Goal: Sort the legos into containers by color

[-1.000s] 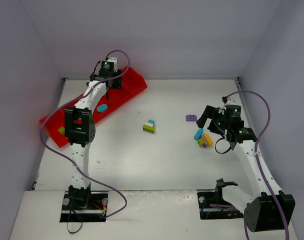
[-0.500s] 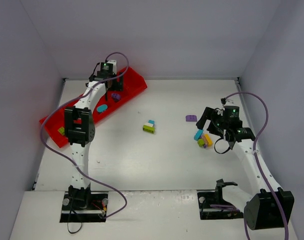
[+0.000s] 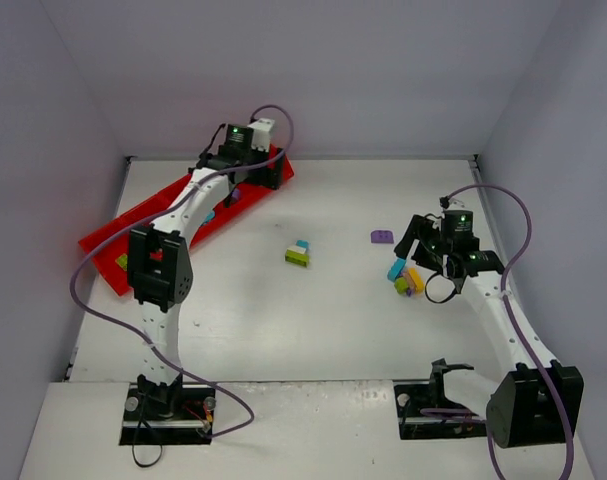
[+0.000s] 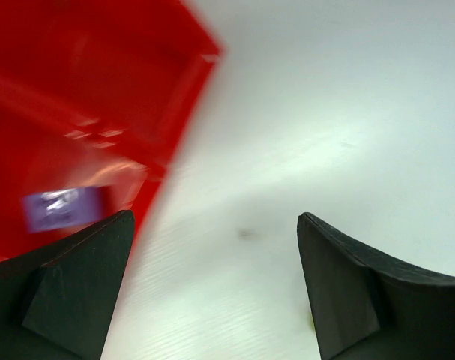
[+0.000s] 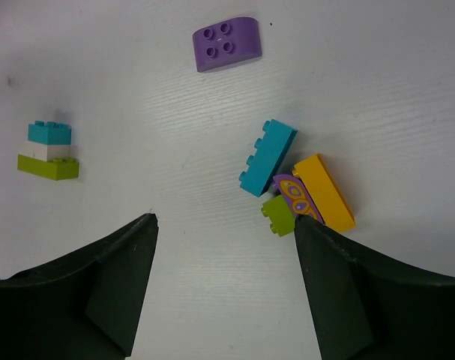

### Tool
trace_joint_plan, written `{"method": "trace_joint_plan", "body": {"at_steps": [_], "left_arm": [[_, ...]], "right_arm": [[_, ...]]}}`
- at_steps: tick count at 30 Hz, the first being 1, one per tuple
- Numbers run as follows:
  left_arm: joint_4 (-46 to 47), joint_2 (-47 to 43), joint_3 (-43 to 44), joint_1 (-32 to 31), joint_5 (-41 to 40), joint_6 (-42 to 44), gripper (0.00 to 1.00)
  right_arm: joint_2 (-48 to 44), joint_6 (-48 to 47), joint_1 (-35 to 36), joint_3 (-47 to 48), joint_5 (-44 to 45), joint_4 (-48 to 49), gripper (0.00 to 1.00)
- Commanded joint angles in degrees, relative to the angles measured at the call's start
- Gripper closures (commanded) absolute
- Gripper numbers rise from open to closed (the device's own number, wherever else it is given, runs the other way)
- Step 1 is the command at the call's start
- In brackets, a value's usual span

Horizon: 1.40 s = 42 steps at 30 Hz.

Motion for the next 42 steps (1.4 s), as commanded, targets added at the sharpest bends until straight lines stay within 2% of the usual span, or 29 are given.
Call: {"method": "trace_joint_plan", "body": {"at_steps": [1, 8, 12, 17, 23, 28, 29, 31, 34, 35, 39, 42], "left_arm": [[2.5, -2.6, 0.9, -5.6, 7.6, 4.1, 0.18], [-0.8, 8.3, 11.2, -17.3, 9.9, 6.4, 0.18], [0.0, 12.3, 16.0, -21.5, 10.6, 8.6, 0.26], [1.4, 16.7, 19.1, -23.9, 11.0, 9.1, 0.3], [2.3, 17.9, 19.8, -24.0, 9.2, 3.9, 0.31], [6.3, 9.5, 11.2, -19.1, 3.7, -4.6, 0.31], [7.2, 7.9, 6.7, -18.0, 3.7, -5.9, 0.31], [9.3, 2.6, 2.2, -16.0, 2.5, -9.7, 0.3], [8.4, -3.5, -4.7, -13.1, 0.1, -11.9, 0.3], [7.8, -4.7, -7.2, -12.0, -0.6, -12.0, 0.3], [2.6, -11.8, -12.3, -11.0, -3.0, -12.1, 0.3], [0.9, -16.3, -16.8, -11.0, -3.2, -12.8, 0.3]], "right_arm": [[-0.1, 1.3, -0.2, 2.1, 1.6, 3.1, 0.3], [-1.9, 3.4, -0.2, -1.2, 1.1, 3.1, 0.33], [-3.4, 4.1, -0.1, -2.2, 0.4, 3.0, 0.33], [-4.2, 4.8, -0.2, -2.8, -1.4, 2.8, 0.33], [-2.5, 3.5, -0.1, -1.7, 0.2, 3.2, 0.33], [5.6, 2.0, 0.1, 3.2, 2.4, 5.9, 0.29], [7.0, 1.9, 0.8, 3.9, 3.0, 6.4, 0.27], [11.8, 1.8, 2.0, 6.8, 5.7, 7.5, 0.22], [19.1, 2.7, 5.4, 12.0, 11.4, 7.0, 0.19], [20.9, 3.3, 6.2, 13.3, 13.8, 6.9, 0.2], [30.1, 11.2, 8.0, 19.2, 19.9, 3.9, 0.35], [34.9, 16.8, 8.5, 23.0, 23.8, 0.1, 0.36]]}}
